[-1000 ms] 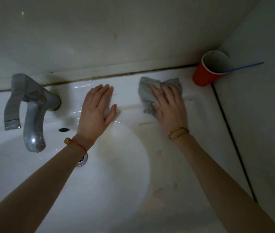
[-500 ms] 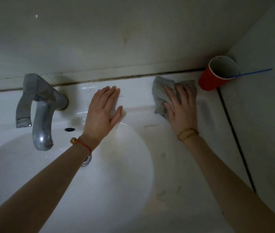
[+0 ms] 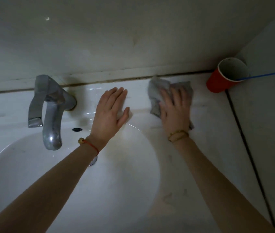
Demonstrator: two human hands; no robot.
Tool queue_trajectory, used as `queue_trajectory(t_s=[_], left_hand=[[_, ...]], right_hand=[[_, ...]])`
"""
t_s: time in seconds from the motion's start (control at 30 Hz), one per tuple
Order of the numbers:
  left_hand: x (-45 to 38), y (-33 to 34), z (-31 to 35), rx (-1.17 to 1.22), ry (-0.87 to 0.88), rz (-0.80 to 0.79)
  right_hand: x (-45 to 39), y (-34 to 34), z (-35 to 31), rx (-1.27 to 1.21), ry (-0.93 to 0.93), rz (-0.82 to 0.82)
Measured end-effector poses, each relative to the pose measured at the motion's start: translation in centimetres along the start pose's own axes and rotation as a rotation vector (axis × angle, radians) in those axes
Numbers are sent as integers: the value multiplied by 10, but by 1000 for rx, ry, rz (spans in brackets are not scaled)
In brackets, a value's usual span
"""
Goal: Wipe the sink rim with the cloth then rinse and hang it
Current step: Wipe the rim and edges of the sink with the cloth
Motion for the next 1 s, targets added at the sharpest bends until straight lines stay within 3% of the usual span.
queue_trajectory(t_s=[0.07, 0.17, 0.3, 0.4, 0.5, 0.6, 0.7, 0.8, 0.93, 1.0], left_hand=[[1, 0, -2, 8, 0, -11], [1, -1, -2, 16, -6, -18], [0, 0, -2, 17, -14, -6], [0, 2, -3, 13, -10, -4], [2, 2, -4, 2, -1, -8], [0, 1, -4, 8, 3, -9], [-1, 0, -3, 4, 0, -3], [0, 1, -2, -2, -5, -2], [0, 2, -4, 6, 2, -16], [0, 0, -4, -3, -1, -2]], right_hand=[[6, 9, -32, -37, -165, -31], [2, 9, -16, 59, -346, -116], [-10, -9, 38, 9, -81, -36], [-5, -2, 8, 28, 41, -5], [3, 11, -26, 3, -185, -90], [-2, 4, 0, 72, -328, -117], [-9, -11, 28, -3, -111, -36], [-1, -3, -5, 12, 38, -22], [9, 10, -35, 49, -351, -133], [1, 6, -1, 108, -335, -116]])
Point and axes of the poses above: each hand's wrist, its own x-axis away from the middle knuckle, its own y-axis out of the palm, z = x × y, the point moved 5 cm from there along -x, towards the middle knuckle, and after that the axes turned 5 degrees about y, right-handed, at the moved point
